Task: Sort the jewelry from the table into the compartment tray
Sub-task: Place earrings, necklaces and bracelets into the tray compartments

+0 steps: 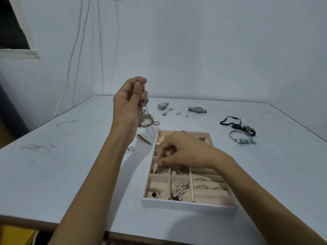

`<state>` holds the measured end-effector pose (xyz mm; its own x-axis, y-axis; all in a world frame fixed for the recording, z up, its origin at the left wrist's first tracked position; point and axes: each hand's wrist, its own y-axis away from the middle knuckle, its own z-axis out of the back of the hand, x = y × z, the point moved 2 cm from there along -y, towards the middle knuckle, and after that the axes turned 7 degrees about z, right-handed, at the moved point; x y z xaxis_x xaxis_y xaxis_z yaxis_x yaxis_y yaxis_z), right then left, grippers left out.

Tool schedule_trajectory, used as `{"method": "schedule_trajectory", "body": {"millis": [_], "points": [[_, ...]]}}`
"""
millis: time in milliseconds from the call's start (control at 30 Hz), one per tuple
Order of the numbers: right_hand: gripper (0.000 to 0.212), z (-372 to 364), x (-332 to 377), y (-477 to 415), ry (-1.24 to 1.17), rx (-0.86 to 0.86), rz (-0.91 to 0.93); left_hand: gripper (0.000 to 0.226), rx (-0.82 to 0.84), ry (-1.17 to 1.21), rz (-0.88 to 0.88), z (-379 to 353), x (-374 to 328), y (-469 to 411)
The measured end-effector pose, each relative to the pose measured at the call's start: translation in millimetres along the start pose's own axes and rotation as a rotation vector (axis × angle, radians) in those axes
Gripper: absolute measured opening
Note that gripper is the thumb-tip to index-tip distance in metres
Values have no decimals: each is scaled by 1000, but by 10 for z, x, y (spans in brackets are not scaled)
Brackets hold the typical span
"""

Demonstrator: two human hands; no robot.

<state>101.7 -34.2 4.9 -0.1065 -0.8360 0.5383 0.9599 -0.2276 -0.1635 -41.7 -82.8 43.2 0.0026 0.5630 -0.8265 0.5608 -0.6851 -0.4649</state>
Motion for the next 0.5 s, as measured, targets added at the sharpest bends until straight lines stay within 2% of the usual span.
{"method": "schedule_trajectory", "body": {"millis": [233,333,433,500], "points": [[12,-36,7,-19,-33,-57,6,20,-4,-12,10,-8,4,3],[12,224,-55,39,-83,-182,-20,20,2,-11,23,-9,15,7],[19,555,-353,224,-18,-462,-167,21,17,-23,34,-29,24,22],[29,637,-676,416,151,-473,-347,20,30,-40,38,-53,34,34]]}}
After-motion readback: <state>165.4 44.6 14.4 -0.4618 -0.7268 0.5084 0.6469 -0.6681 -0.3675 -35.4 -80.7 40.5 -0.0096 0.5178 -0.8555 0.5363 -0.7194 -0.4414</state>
